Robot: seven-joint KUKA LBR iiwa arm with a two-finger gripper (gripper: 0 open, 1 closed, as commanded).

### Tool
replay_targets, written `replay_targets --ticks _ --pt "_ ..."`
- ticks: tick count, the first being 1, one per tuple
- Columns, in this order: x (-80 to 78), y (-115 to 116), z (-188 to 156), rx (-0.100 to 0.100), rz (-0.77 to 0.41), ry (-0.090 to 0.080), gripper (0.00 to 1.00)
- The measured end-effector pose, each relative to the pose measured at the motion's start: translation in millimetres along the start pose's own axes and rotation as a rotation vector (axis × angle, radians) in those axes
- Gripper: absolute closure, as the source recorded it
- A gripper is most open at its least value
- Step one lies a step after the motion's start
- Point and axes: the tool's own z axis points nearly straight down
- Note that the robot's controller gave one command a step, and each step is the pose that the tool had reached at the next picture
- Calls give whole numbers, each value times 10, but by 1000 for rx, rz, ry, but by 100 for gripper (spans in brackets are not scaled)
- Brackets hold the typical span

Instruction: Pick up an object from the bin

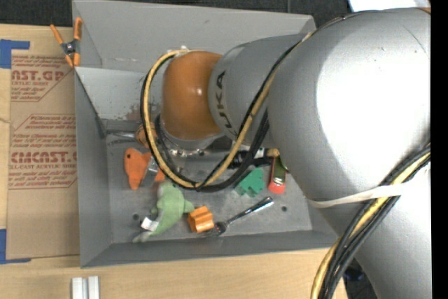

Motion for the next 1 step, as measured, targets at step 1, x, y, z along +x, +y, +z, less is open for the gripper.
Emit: replay_targets --ticks 1 --pt "19 -10 -379 6 -1 8 100"
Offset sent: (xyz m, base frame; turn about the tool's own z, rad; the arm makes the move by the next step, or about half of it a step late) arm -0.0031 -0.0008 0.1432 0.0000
